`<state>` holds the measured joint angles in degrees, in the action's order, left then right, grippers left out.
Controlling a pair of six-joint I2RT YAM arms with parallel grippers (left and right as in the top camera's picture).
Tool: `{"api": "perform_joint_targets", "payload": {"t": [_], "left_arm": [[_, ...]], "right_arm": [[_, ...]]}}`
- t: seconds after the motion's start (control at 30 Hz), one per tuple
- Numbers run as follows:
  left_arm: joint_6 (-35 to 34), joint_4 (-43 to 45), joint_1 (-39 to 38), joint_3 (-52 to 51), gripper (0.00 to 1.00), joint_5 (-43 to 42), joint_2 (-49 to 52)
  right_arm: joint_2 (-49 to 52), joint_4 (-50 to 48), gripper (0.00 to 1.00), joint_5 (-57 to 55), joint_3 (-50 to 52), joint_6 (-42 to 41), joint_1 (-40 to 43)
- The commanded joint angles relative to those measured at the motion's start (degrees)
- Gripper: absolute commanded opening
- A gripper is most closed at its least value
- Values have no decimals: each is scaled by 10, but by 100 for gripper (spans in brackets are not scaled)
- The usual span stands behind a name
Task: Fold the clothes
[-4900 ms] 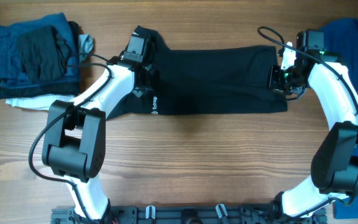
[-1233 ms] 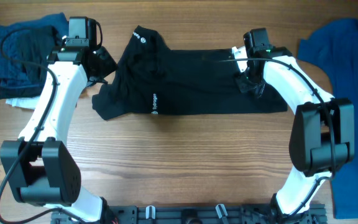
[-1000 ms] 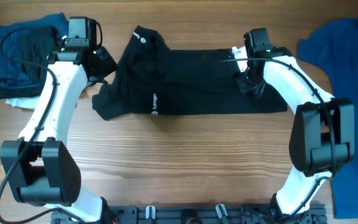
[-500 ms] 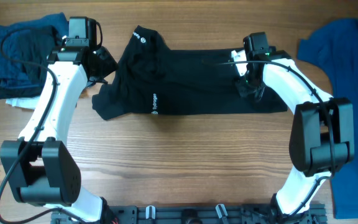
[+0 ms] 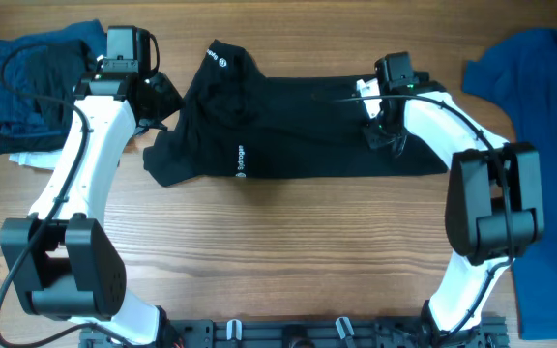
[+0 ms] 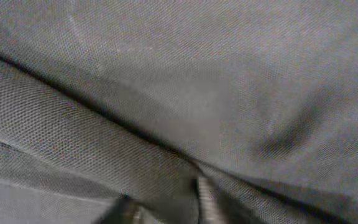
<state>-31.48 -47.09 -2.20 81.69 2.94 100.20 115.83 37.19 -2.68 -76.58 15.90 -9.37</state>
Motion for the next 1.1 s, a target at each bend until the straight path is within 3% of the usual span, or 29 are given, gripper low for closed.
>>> {"api": "perform_joint_targets", "payload": {"t": [0.0,0.27,0.37,0.67,0.73,0.9,1.07], "left_arm": [[12,1,-2,-2,60,-5,5],[12,1,-2,-2,60,-5,5],[12,1,-2,-2,61,-5,5],[13,2,-2,-2,62,-4,5],[13,3,-2,-2,63,-4,5],[13,4,-2,-2,63,-5,5],[13,11,-2,-2,65,-5,5]], "right_arm": [[9,-32,7,-57,1,4,-1],[7,-108,6,-66,-2,6,-1],[7,-139,23,-66,-2,6,-1],[35,-246,24,-64,2,2,0],[39,-264,24,-72,1,-32,1],[-33,-143,19,-123,-50,-150,1],[-140,70,30,-135,-92,-279,23]]}}
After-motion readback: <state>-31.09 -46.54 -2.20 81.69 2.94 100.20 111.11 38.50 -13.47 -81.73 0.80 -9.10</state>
